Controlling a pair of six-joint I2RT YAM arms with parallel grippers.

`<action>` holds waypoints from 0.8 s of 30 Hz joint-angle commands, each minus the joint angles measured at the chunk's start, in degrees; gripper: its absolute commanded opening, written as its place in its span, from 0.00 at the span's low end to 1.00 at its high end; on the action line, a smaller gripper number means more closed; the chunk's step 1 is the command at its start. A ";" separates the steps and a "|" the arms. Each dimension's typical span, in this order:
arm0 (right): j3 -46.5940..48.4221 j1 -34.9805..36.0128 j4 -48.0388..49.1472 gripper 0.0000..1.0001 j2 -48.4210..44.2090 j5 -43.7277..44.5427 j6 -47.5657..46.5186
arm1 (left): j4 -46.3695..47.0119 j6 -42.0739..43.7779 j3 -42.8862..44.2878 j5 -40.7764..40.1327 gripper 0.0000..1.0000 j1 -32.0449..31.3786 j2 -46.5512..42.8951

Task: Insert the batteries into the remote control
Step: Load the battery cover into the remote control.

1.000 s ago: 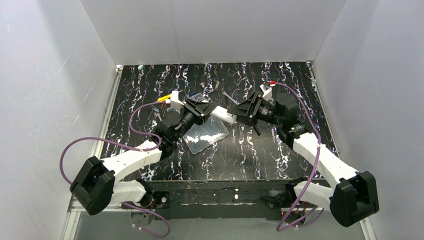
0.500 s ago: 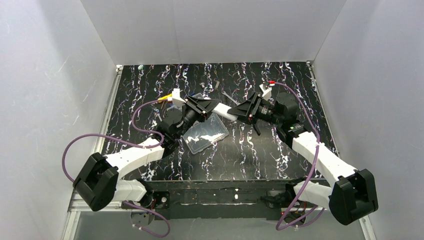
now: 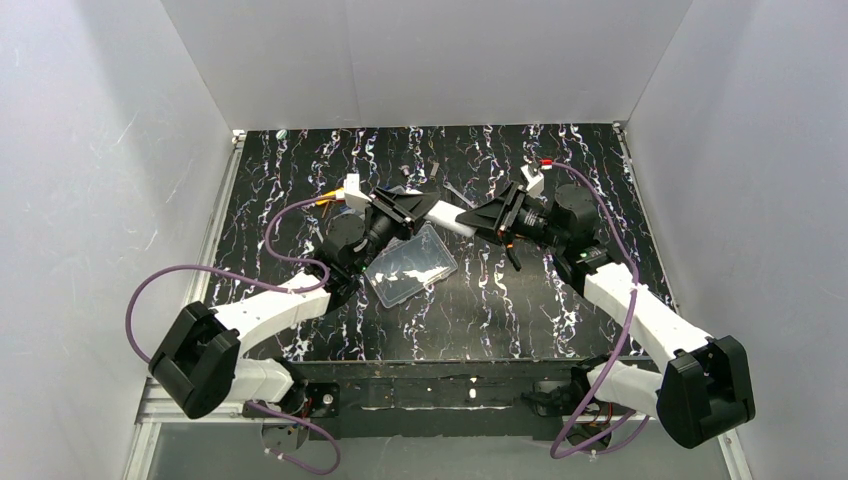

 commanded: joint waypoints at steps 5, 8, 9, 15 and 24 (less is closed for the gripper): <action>-1.48 0.38 7.14 0.01 -0.27 -1.55 0.44 | 6.44 0.02 3.50 2.90 0.31 -0.41 1.19; -1.95 0.38 7.46 0.01 -1.10 -1.09 0.36 | 6.46 0.34 3.33 2.90 0.37 -0.45 0.86; -1.98 0.38 7.55 0.01 -1.29 -0.92 0.30 | 6.38 0.48 3.22 2.90 0.38 -0.42 0.68; -2.39 0.30 7.24 0.01 -2.25 -0.24 0.27 | 6.28 1.14 2.84 2.90 0.52 -0.45 -0.17; -3.29 -0.28 6.02 0.01 -4.13 1.33 -0.11 | 4.84 2.03 1.80 4.80 0.82 -0.44 -2.06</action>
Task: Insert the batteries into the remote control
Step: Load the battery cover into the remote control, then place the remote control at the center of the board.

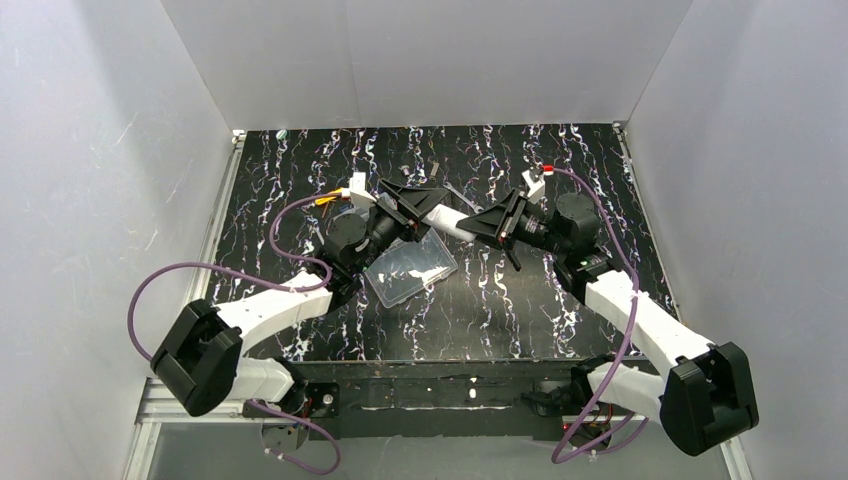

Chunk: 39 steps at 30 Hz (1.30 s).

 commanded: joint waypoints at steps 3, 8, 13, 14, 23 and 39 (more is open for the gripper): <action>0.20 -1.04 2.29 0.01 -2.82 0.90 -1.35 | 2.34 3.47 1.65 3.50 0.92 -0.16 -4.13; 0.37 -3.45 0.45 0.01 -4.92 2.45 -3.08 | -7.24 7.61 2.06 6.13 0.98 -0.18 -7.87; 3.58 -5.69 -13.23 0.01 -6.99 8.51 -11.28 | -17.38 11.74 2.34 8.01 0.98 -0.16 -12.31; 4.80 -5.70 -17.24 0.01 -7.11 9.88 -14.60 | -19.10 12.77 2.29 8.40 0.98 -0.19 -13.18; 18.19 -5.19 -48.18 0.01 -2.73 29.26 -37.81 | -41.09 21.26 4.98 7.70 0.98 -0.14 -19.90; 45.26 17.02 -95.83 0.01 25.37 75.25 -44.01 | -75.90 21.83 15.63 -4.82 0.98 -0.18 -22.10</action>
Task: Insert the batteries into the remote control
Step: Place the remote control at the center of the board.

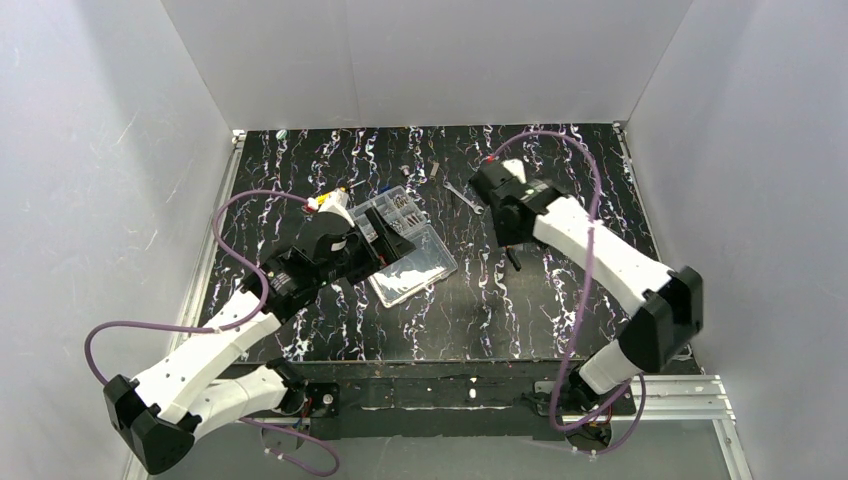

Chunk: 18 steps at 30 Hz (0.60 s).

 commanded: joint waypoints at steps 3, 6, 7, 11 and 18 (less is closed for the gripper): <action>0.72 5.20 -18.15 0.01 4.34 11.80 4.23 | -8.01 1.06 2.28 -4.17 0.98 -0.17 -2.71; -0.28 6.76 -19.26 0.01 5.58 10.51 5.00 | -8.17 3.67 2.79 -3.48 0.98 -0.17 -3.26; -0.70 7.24 -19.52 0.01 6.10 10.24 5.02 | -8.58 4.36 3.20 -3.07 0.98 -0.17 -3.35; -1.48 10.07 -20.41 0.01 8.68 9.58 5.18 | -8.26 5.45 3.58 -0.52 0.98 -0.12 -3.06; -5.05 14.36 -14.25 0.04 10.63 7.34 5.23 | -4.12 5.74 2.48 4.77 0.98 -0.13 -2.79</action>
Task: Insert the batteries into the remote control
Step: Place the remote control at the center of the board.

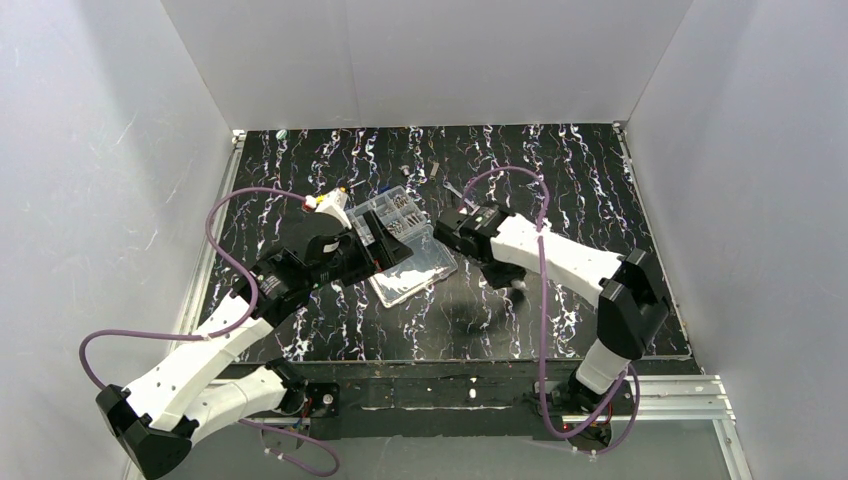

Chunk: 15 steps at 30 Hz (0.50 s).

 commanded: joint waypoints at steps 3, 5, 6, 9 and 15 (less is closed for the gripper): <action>-2.01 3.23 3.94 0.06 3.11 1.97 2.41 | 3.52 1.90 0.86 6.95 0.98 -0.12 0.18; -1.43 4.31 4.15 0.08 4.53 2.78 2.37 | 3.82 2.09 1.05 8.19 0.98 -0.14 0.46; -0.93 4.77 4.18 0.10 5.54 3.32 2.38 | 3.86 2.07 1.13 8.54 0.98 -0.15 0.46; 0.49 5.97 4.40 0.18 7.78 4.08 2.11 | 5.09 2.34 0.72 9.92 0.98 -0.19 0.33; 1.69 7.86 6.65 0.33 10.96 4.97 0.87 | 6.82 1.91 0.23 11.48 0.98 -0.20 0.31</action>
